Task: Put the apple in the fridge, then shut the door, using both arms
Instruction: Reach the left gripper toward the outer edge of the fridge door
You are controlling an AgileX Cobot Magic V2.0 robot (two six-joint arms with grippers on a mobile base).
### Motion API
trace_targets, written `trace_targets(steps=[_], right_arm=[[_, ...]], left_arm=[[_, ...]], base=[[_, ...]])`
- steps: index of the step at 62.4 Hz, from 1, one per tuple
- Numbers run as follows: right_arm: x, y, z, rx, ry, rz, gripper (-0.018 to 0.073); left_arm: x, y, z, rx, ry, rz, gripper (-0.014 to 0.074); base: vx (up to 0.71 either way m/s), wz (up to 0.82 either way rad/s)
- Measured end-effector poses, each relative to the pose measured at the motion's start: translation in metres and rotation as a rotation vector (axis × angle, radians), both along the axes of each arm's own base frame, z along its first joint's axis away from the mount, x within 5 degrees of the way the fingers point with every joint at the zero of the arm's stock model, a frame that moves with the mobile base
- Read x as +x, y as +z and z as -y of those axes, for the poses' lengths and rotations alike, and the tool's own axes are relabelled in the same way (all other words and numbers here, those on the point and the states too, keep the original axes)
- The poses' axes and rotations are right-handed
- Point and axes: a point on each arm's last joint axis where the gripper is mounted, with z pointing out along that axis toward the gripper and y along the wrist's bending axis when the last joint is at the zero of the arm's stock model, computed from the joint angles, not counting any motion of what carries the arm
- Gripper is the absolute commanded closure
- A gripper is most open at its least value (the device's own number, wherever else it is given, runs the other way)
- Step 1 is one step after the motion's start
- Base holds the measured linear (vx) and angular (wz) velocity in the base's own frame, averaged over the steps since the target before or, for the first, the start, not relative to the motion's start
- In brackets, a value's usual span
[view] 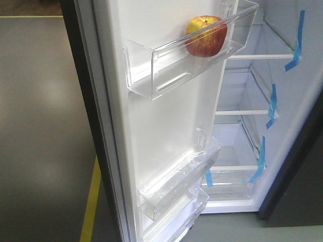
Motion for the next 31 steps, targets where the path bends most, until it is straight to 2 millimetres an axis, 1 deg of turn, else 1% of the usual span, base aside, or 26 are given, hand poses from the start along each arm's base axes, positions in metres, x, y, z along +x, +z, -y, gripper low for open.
trace_targets(steps=[1, 6, 17, 25, 31], right_arm=[[0.000, 0.000, 0.000, 0.000, 0.000, 0.000, 0.0106], [0.000, 0.000, 0.000, 0.000, 0.000, 0.000, 0.0106], [0.000, 0.000, 0.000, 0.000, 0.000, 0.000, 0.0106], [0.000, 0.000, 0.000, 0.000, 0.000, 0.000, 0.0106], [0.000, 0.000, 0.000, 0.000, 0.000, 0.000, 0.0106]], left_arm=[[0.003, 0.005, 0.000, 0.006, -0.002, -0.011, 0.0603], [0.025, 0.017, 0.000, 0.049, -0.022, -0.123, 0.0603], [0.075, 0.033, 0.001, 0.083, -0.054, -0.324, 0.0603], [0.113, 0.035, 0.001, 0.090, -0.069, -0.438, 0.0603], [0.143, 0.030, 0.000, 0.106, -0.085, -0.516, 0.0603]], base=[[0.00, 0.00], [0.00, 0.00], [0.00, 0.00], [0.00, 0.00], [0.00, 0.00]])
